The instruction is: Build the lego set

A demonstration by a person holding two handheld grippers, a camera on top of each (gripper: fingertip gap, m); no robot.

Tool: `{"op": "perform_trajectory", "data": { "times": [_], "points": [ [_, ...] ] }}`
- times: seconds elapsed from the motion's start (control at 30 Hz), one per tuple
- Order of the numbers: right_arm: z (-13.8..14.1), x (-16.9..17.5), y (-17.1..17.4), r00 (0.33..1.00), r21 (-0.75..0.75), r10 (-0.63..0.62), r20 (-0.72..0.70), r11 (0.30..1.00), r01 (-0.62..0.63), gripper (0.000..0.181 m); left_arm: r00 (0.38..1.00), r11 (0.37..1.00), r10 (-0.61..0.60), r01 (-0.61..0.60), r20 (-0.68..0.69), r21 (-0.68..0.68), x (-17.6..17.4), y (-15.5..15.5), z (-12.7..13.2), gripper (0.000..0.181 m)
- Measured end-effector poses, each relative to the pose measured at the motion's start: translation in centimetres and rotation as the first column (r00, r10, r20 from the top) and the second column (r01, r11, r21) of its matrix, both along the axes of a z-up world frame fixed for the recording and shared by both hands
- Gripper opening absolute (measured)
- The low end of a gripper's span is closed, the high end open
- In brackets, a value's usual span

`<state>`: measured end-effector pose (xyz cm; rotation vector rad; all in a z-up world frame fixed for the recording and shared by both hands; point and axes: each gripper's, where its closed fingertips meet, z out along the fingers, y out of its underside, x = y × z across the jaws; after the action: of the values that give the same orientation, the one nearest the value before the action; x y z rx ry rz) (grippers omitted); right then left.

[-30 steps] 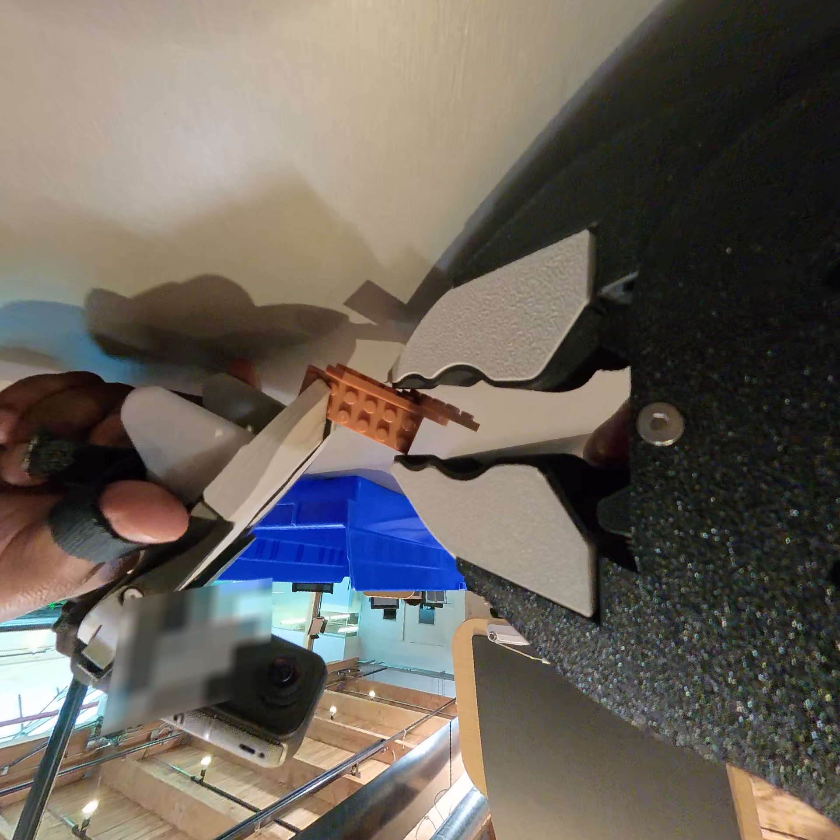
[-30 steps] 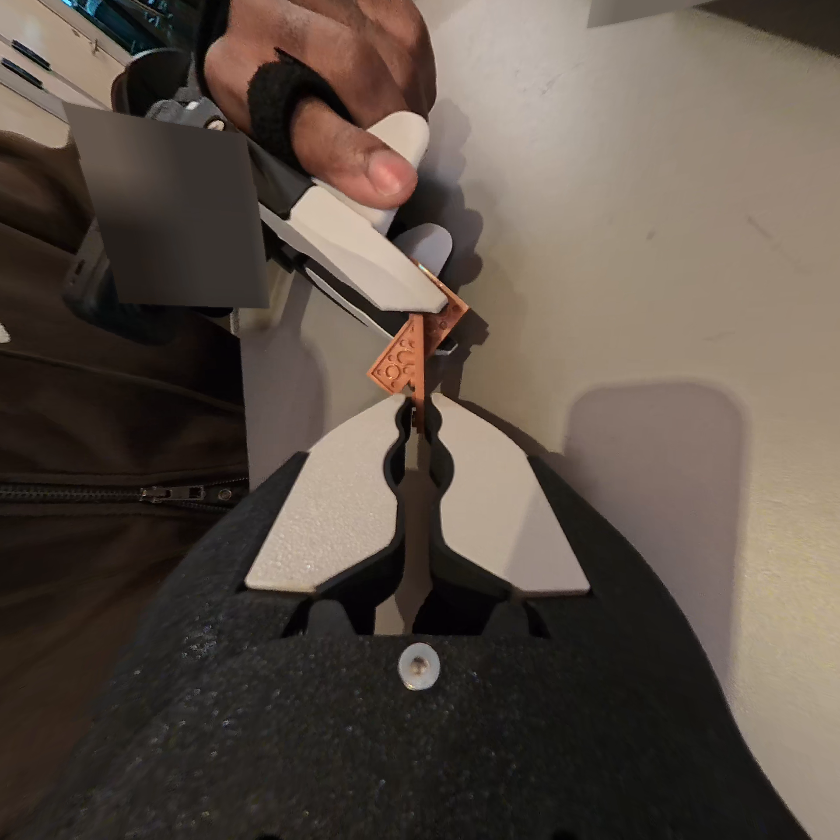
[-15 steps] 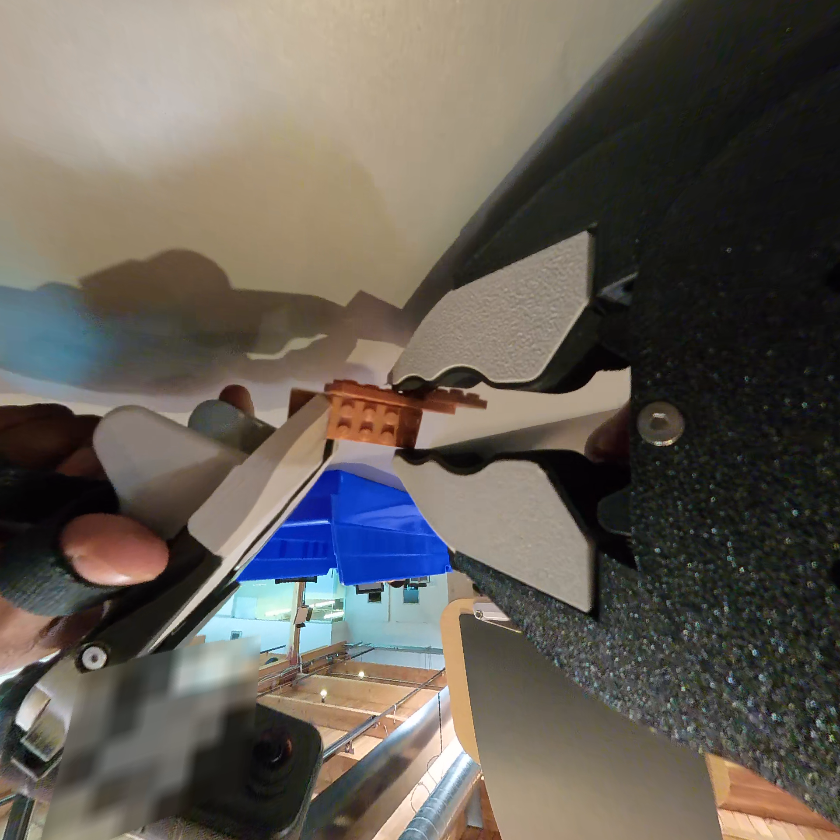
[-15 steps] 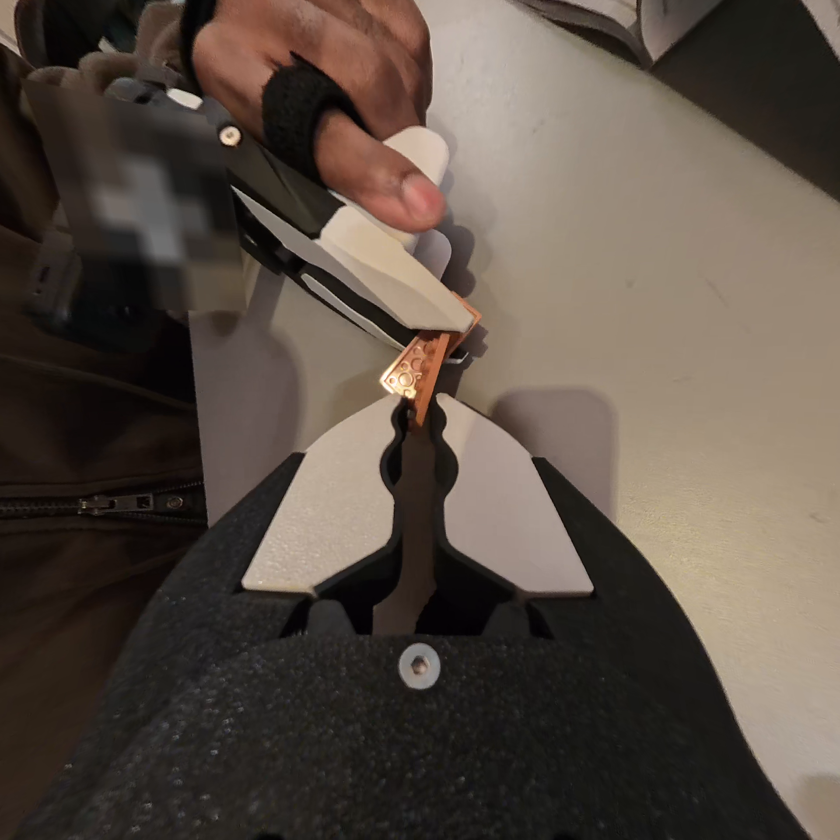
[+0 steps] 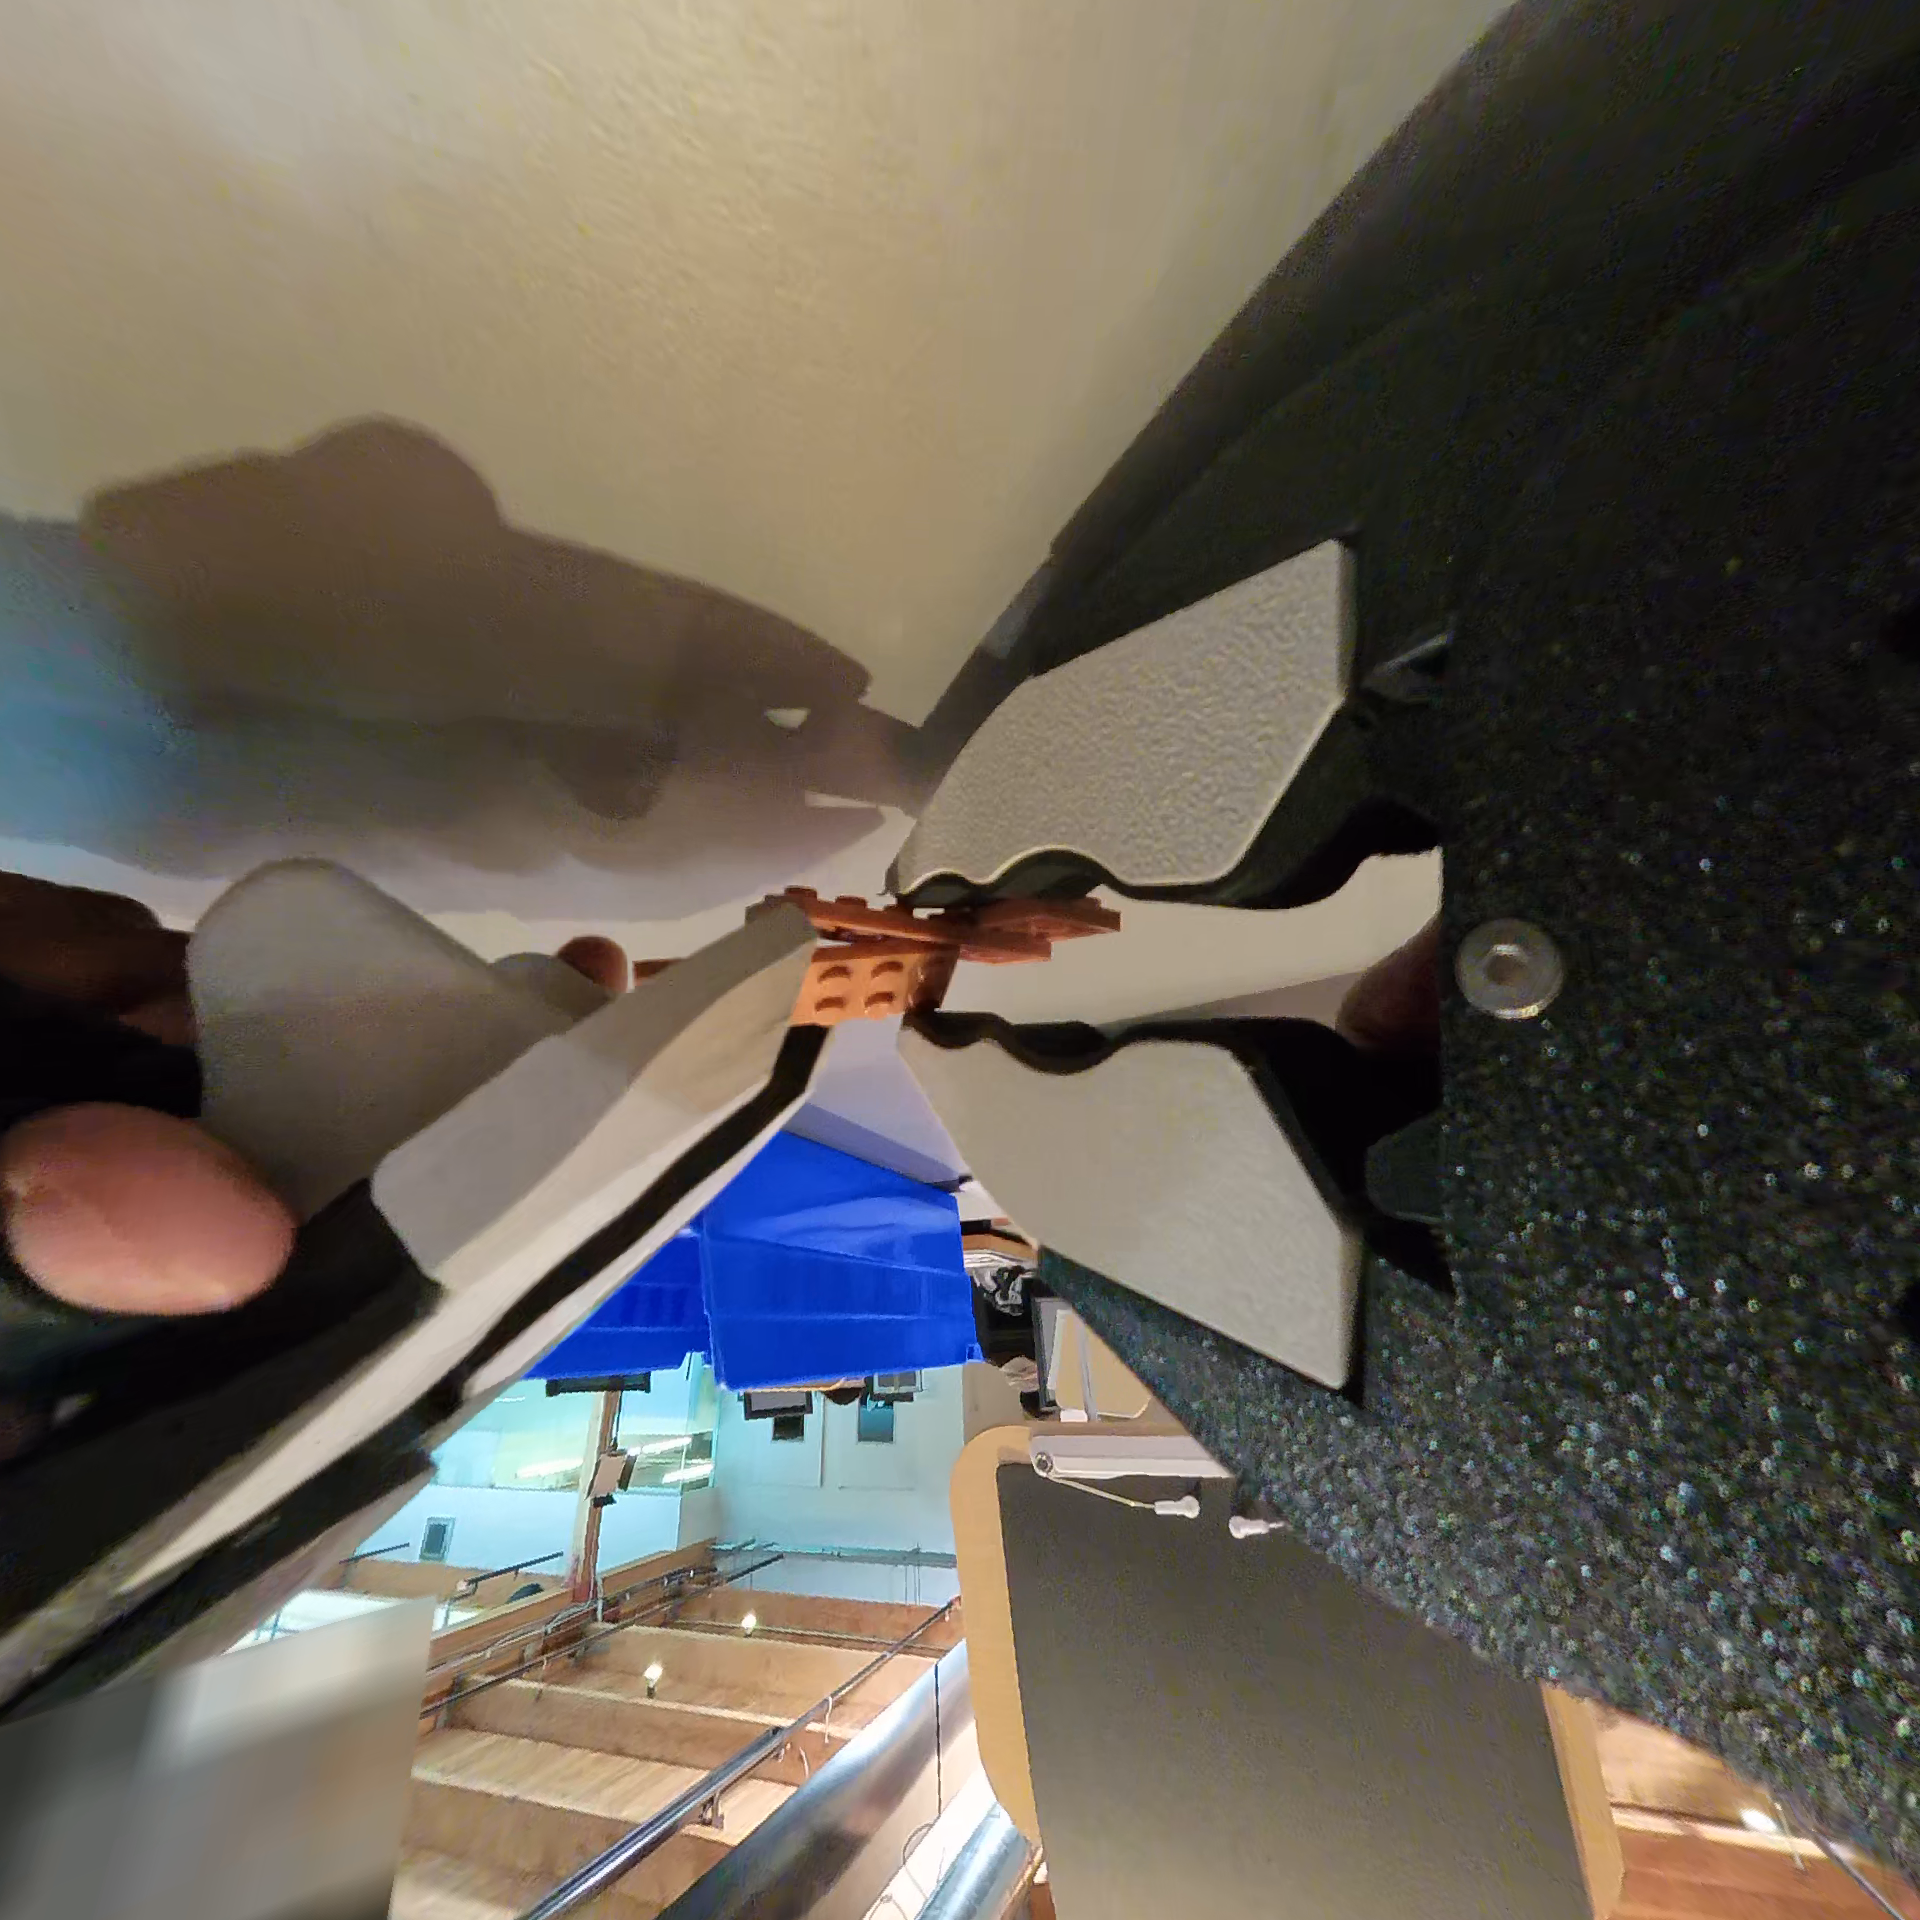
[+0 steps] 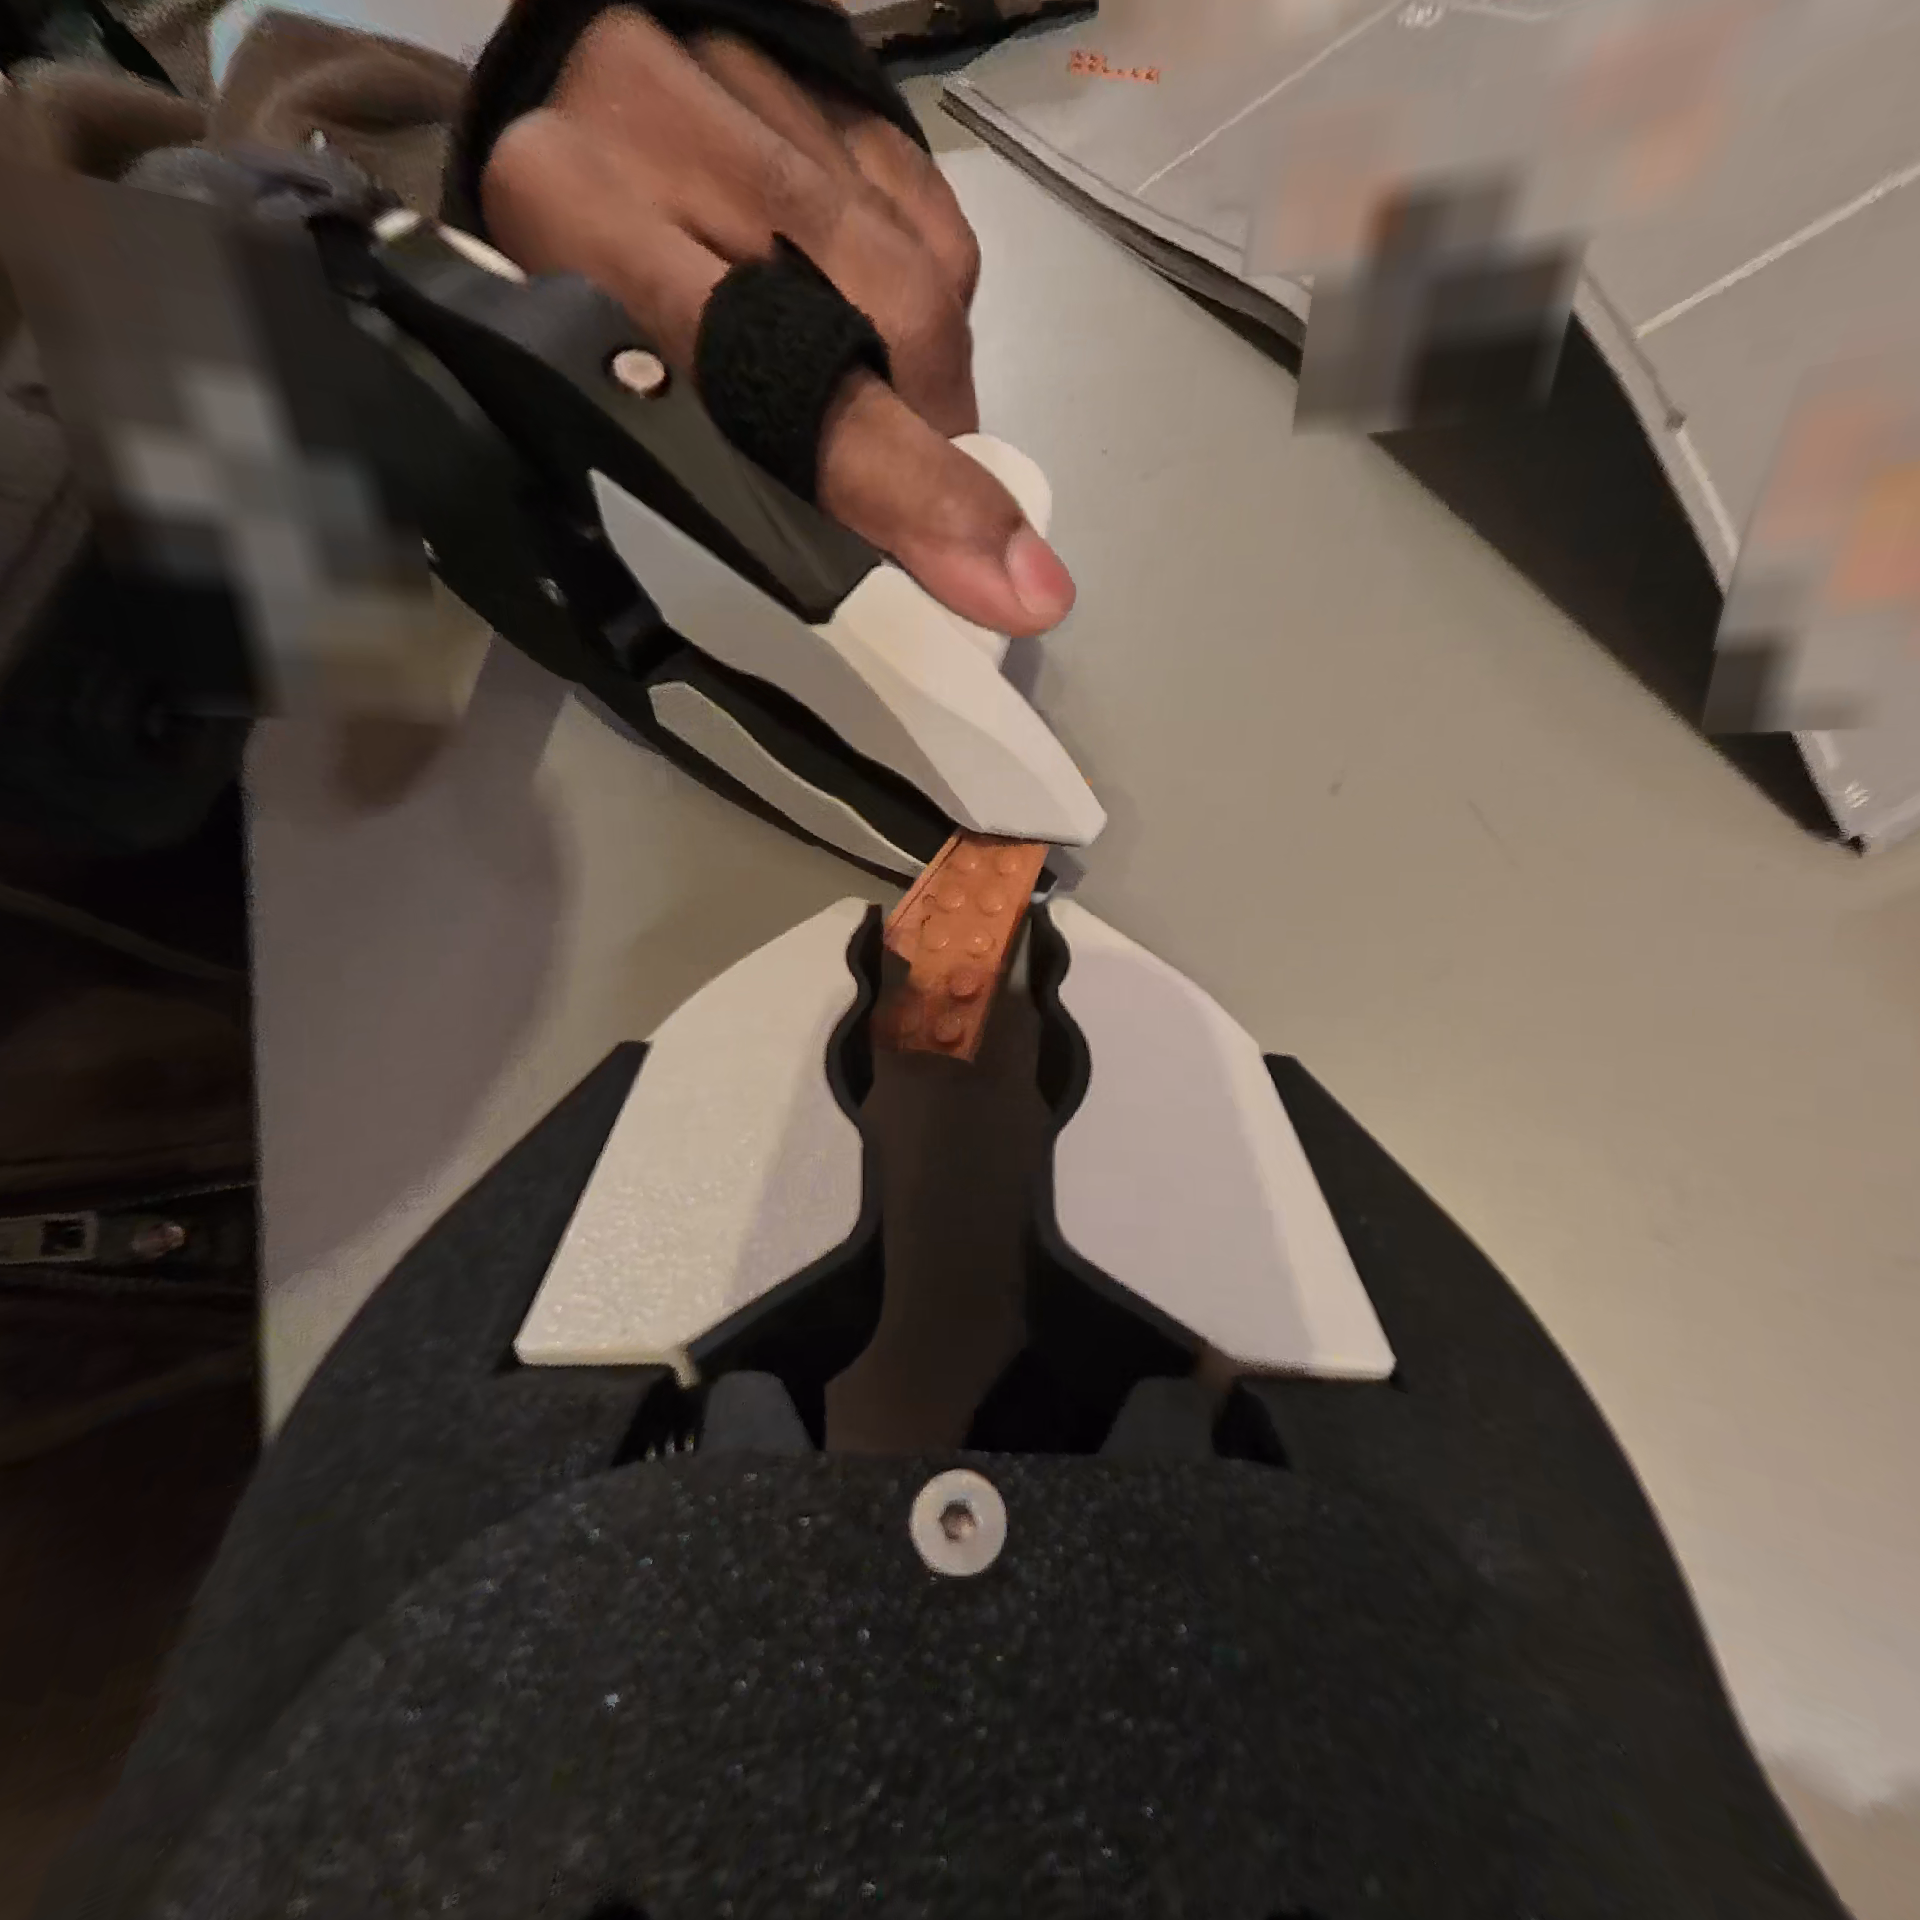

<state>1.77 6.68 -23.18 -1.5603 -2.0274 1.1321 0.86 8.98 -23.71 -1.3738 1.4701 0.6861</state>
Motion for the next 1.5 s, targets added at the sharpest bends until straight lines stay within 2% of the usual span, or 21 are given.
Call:
{"op": "perform_trajectory", "data": {
  "times": [0.23,0.33,0.5,0.6,0.73,0.87,0.93,1.03,1.17,1.27,1.37,1.5],
  "points": [
    [0.6,-0.3,0.8,0.984,0.265,0.057,-0.167,0.964,-0.011,0.044,0.997,0.998,0.056,-0.053,0.058,-0.043,-0.9,0.3,0.0,0.018],
    [1.1,-0.5,1.6,0.952,0.466,0.133,-0.276,0.885,0.012,0.046,0.989,0.993,0.082,-0.070,0.123,-0.097,-1.1,0.3,-0.1,0.018],
    [1.4,-0.8,1.2,0.897,0.695,0.295,-0.328,0.719,0.017,0.038,0.967,0.980,0.120,-0.080,0.223,-0.181,-1.2,0.3,-0.2,0.012],
    [1.0,-1.1,1.1,0.890,0.763,0.336,-0.309,0.646,0.021,0.030,0.958,0.976,0.128,-0.076,0.258,-0.205,-1.0,0.2,-0.1,0.012],
    [0.3,-1.5,1.0,0.893,0.801,0.351,-0.283,0.598,0.018,0.012,0.956,0.972,0.133,-0.074,0.263,-0.222,-0.9,0.1,-0.3,0.012],
    [0.6,-1.7,1.1,0.882,0.829,0.364,-0.300,0.557,0.052,0.010,0.951,0.971,0.149,-0.088,0.272,-0.223,-1.0,0.2,-0.2,0.012],
    [1.2,-1.6,1.1,0.872,0.820,0.361,-0.330,0.568,0.076,0.010,0.936,0.972,0.151,-0.082,0.318,-0.221,-1.0,0.2,0.2,0.018],
    [2.3,-1.5,1.1,0.853,0.755,0.334,-0.402,0.648,0.102,0.010,0.890,0.973,0.143,-0.047,0.434,-0.224,-1.2,0.2,1.3,0.033],
    [4.2,-1.0,0.6,0.794,0.611,0.311,-0.523,0.786,0.095,0.010,0.759,0.972,0.067,0.097,0.647,-0.214,-0.9,-0.6,3.4,0.038],
    [5.5,-0.6,0.5,0.755,0.526,0.280,-0.593,0.845,0.099,0.010,0.672,0.965,-0.014,0.203,0.741,-0.166,-0.2,-1.5,4.9,0.029],
    [6.1,-0.4,0.3,0.733,0.467,0.265,-0.627,0.881,0.081,0.010,0.651,0.966,-0.059,0.228,0.757,-0.120,0.1,-1.8,5.7,0.020],
    [6.1,-0.3,0.2,0.722,0.472,0.279,-0.634,0.878,0.075,0.010,0.685,0.976,-0.091,0.207,0.723,-0.073,0.2,-1.8,5.9,0.014]
  ]
}}
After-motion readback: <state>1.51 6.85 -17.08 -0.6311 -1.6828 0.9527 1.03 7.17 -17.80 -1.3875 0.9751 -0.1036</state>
